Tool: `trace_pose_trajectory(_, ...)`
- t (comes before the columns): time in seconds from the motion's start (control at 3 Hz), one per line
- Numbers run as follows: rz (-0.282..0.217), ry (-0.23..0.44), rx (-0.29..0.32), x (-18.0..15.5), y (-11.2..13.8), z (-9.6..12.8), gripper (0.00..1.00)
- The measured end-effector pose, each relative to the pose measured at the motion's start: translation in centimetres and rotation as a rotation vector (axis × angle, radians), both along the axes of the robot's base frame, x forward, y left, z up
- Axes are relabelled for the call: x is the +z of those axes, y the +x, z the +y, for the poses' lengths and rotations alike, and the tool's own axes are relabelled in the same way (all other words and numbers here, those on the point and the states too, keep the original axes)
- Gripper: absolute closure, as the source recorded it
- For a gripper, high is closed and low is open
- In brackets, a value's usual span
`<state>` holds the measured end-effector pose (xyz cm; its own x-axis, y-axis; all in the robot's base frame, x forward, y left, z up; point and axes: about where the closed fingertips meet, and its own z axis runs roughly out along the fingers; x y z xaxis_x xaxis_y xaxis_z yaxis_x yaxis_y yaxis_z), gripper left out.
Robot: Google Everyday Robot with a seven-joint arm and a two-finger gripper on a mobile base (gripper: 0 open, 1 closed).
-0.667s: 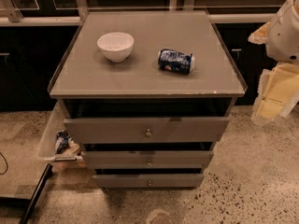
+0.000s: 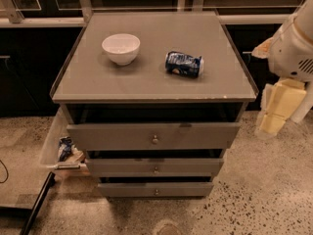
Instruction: Open middle drawer
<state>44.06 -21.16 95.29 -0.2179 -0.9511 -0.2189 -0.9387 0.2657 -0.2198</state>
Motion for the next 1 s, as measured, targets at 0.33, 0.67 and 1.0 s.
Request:
trace_pose_trajectory(0.33,0.037,0.027,0.031,-4.2,0.0,0.5,0.0)
trace_pose_trajectory(0.67,0.039,0.023,0.067,-8.1,-0.5,0.7,0.0)
trace_pose_trajectory(1.0,0.023,0.01,0.102,-11.5,-1.6,0.5,0.0)
